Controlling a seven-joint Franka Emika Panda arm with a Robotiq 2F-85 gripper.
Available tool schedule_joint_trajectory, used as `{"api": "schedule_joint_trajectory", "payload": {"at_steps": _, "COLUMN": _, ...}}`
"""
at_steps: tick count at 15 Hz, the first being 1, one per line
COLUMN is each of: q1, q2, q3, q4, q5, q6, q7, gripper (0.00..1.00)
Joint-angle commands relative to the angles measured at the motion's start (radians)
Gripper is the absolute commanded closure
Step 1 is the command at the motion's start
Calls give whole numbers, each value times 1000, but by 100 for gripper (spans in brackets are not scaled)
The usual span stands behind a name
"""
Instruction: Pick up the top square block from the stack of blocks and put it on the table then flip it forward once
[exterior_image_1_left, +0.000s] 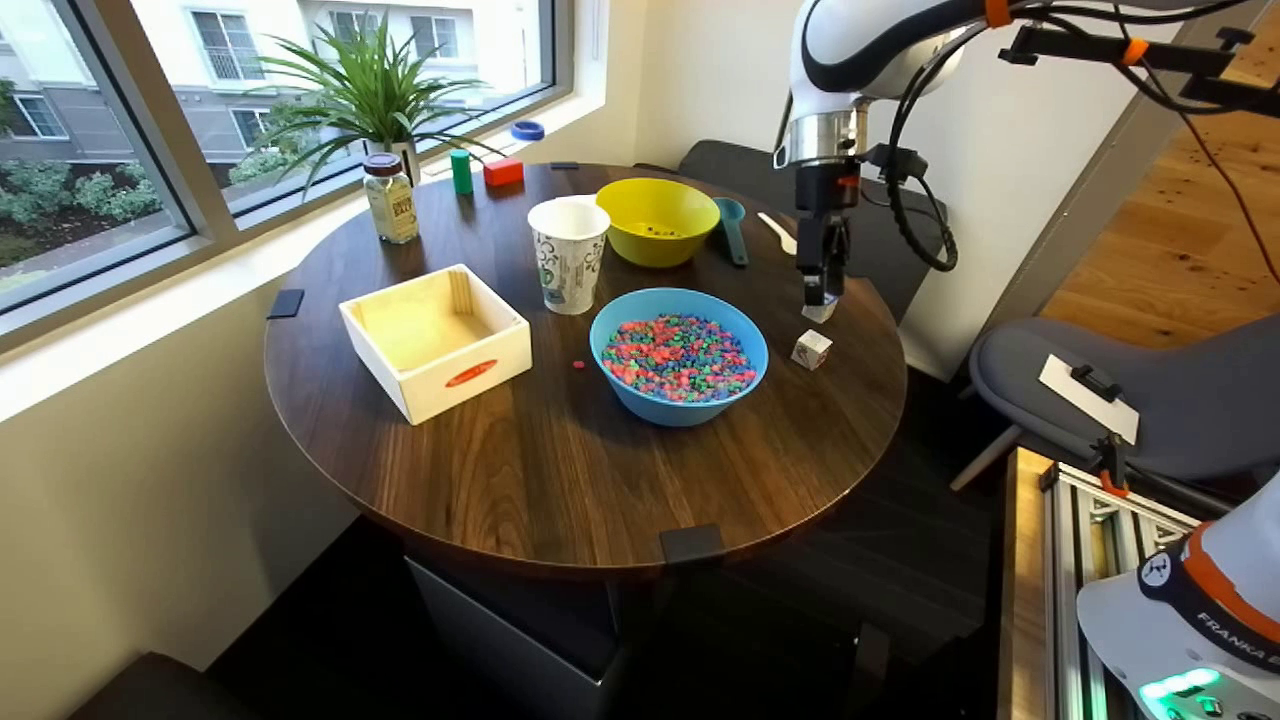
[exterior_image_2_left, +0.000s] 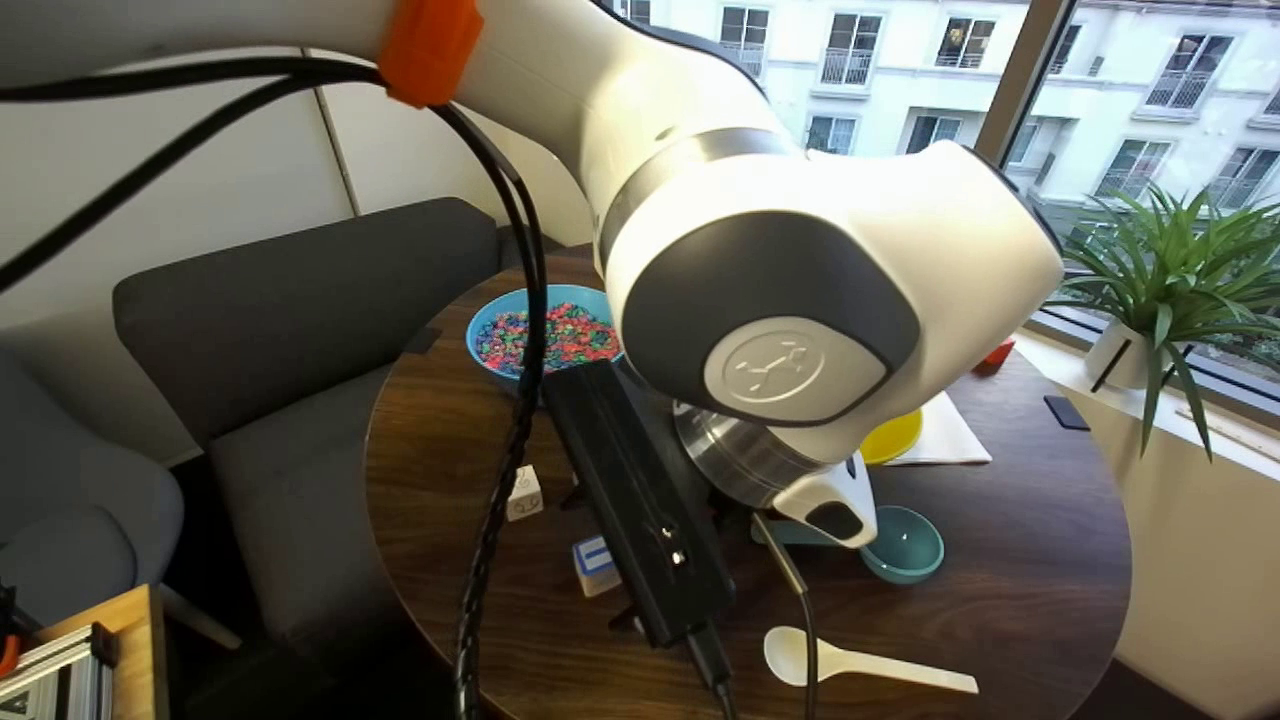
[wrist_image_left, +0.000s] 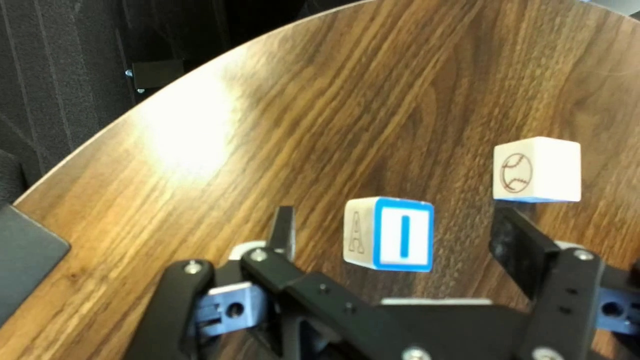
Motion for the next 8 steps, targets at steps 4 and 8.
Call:
{"api": "schedule_joint_trajectory", "payload": {"at_steps": 4, "q1": -23, "q2": 75, "q3": 25, "q4": 104, "q5": 5, "q6": -126, "q7": 3, "gripper": 17}}
{"api": "schedule_joint_trajectory", "payload": {"at_steps": 8, "q1": -27, "q2": 98, "q3": 27, "q4": 125, "q5": -9, "q6": -154, "q7": 2, "gripper": 28}}
